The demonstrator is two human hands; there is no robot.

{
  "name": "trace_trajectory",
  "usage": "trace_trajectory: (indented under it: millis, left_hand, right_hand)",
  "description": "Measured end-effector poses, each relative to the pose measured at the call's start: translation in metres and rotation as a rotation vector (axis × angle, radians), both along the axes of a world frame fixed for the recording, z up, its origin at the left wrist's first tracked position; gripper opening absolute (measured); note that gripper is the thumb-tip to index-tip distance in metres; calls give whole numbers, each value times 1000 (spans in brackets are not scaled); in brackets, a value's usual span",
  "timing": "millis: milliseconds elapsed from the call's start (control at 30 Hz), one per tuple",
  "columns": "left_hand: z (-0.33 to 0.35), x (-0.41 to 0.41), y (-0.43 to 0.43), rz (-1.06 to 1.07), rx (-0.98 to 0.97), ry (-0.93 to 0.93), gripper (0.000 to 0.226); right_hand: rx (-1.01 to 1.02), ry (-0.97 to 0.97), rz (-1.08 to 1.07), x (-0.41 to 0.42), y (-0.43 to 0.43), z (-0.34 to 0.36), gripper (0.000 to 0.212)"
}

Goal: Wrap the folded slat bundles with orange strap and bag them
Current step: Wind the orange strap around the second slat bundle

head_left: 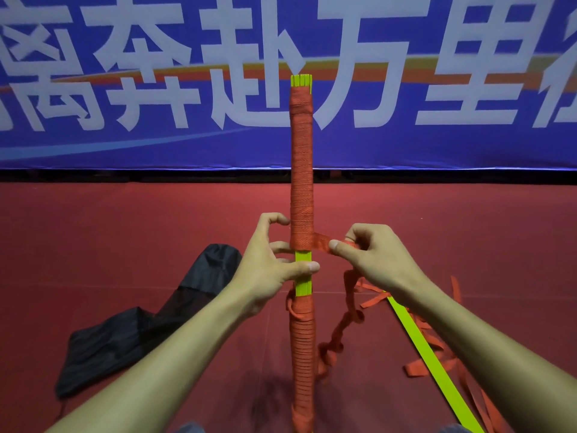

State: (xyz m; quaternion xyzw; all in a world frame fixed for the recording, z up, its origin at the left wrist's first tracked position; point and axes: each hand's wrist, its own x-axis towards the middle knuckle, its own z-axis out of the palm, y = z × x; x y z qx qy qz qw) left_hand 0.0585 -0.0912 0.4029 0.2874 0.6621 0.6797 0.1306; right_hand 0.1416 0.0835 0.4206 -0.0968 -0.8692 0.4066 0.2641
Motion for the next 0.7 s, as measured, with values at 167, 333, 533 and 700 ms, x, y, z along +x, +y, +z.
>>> trace_trajectory:
  millis: [167,333,533,700]
  left_hand:
    - [-1,6,10,38,-40,36,75]
    - [2,9,16,100,-67,43,77]
    - [4,12,17,-68,-24,-14,53]
    - [9,7,6,-303,-7,-166,58]
  right_hand:
    - [116,52,-9,4,-17,6,59]
    - [128,92,-41,3,-17,8,57]
    - [112,103,-13,2,-15,5,43]
    - [122,64,-77,5,-6,4,39]
